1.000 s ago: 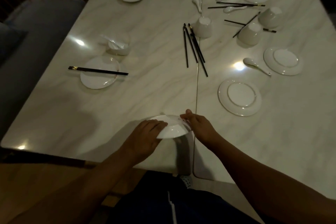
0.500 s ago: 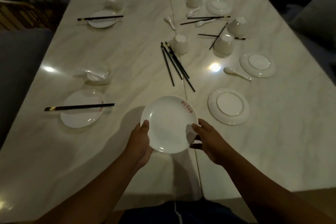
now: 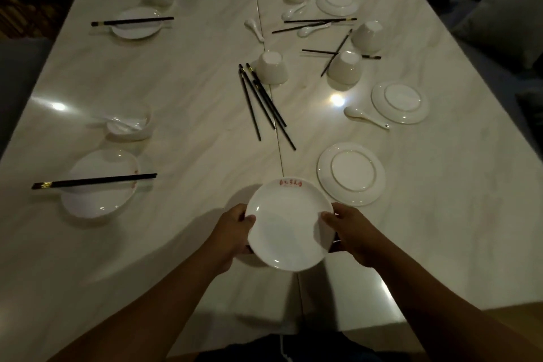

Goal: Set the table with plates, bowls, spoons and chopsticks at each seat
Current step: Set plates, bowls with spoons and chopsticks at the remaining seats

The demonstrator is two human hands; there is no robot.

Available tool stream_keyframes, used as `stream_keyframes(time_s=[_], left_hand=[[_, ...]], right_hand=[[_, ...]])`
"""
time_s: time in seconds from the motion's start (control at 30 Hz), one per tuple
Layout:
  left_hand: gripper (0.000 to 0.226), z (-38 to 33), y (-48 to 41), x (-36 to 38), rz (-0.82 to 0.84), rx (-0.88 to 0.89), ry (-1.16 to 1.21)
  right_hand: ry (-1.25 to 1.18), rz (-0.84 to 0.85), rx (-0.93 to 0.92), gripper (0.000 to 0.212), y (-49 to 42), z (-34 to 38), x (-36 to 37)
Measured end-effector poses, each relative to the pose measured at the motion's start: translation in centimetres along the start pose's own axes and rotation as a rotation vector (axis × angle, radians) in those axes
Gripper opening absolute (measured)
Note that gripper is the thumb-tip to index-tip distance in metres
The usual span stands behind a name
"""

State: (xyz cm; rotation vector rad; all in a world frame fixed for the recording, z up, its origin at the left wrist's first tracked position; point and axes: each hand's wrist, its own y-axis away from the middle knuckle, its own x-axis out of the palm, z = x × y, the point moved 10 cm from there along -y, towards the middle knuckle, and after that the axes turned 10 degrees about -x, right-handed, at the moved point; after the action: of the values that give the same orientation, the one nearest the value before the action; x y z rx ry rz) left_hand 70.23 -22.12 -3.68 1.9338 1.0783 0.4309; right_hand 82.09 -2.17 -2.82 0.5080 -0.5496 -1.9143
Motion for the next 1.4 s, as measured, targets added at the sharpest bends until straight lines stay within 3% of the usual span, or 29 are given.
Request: stream_keyframes(time_s=[0.2, 0.5, 1.23, 1.4], left_hand=[[0.022, 2.1, -1.0, 2.7, -0.101, -0.094, 0.120], [0.024, 3.1, -1.5, 2.4, -0.239, -0.080, 0.193], [0.026, 2.0, -3.8, -0.1, -0.270, 0.002, -0.106], [0.027, 0.3, -4.4, -1.7, -0.334, 0.043, -0.279]], right_hand=[[0.106, -0.057, 0.021, 0.024, -2.5, -2.1, -3.0], [0.442, -0.062, -0.092, 0.035, -5.0, -1.1, -3.3], [0.571, -0.105, -0.166, 0.030, -6.0, -0.5, -2.1], [0.726, -0.082, -0.250, 0.039, -6.1, 1.3, -2.3]])
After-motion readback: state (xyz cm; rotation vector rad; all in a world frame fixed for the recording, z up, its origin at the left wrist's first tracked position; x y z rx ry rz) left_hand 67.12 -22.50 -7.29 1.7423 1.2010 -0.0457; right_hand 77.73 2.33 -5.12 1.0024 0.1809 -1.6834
